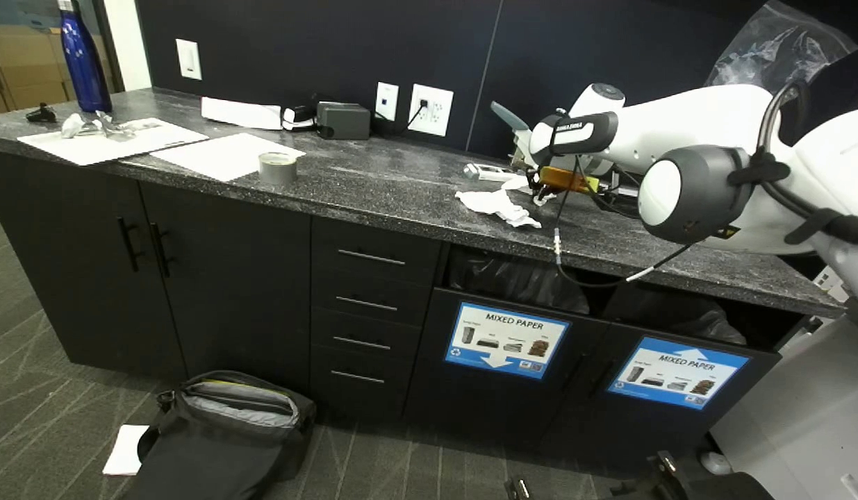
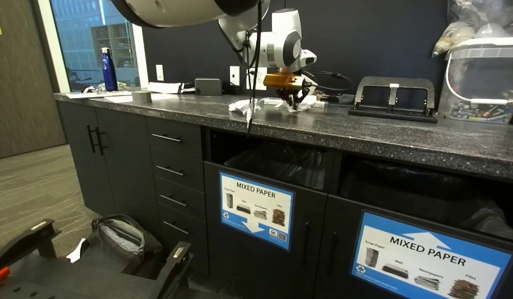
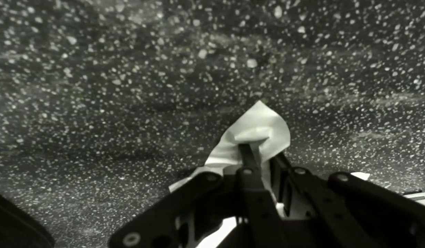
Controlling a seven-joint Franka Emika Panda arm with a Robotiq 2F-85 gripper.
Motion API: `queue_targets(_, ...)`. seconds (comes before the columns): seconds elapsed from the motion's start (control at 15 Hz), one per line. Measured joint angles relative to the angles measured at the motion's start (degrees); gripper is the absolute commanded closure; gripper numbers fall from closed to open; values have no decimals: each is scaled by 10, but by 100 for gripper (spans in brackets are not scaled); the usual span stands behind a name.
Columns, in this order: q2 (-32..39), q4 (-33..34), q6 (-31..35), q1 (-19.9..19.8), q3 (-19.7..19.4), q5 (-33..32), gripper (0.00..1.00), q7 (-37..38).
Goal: The papers on the counter and put them in the recycle bin
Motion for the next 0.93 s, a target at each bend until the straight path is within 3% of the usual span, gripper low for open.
queue_targets(0.4,16,46,-65,-4,-4,-2,90,-21)
queue_targets(0.93,2,51,-203,23,-95,-86,90,-12)
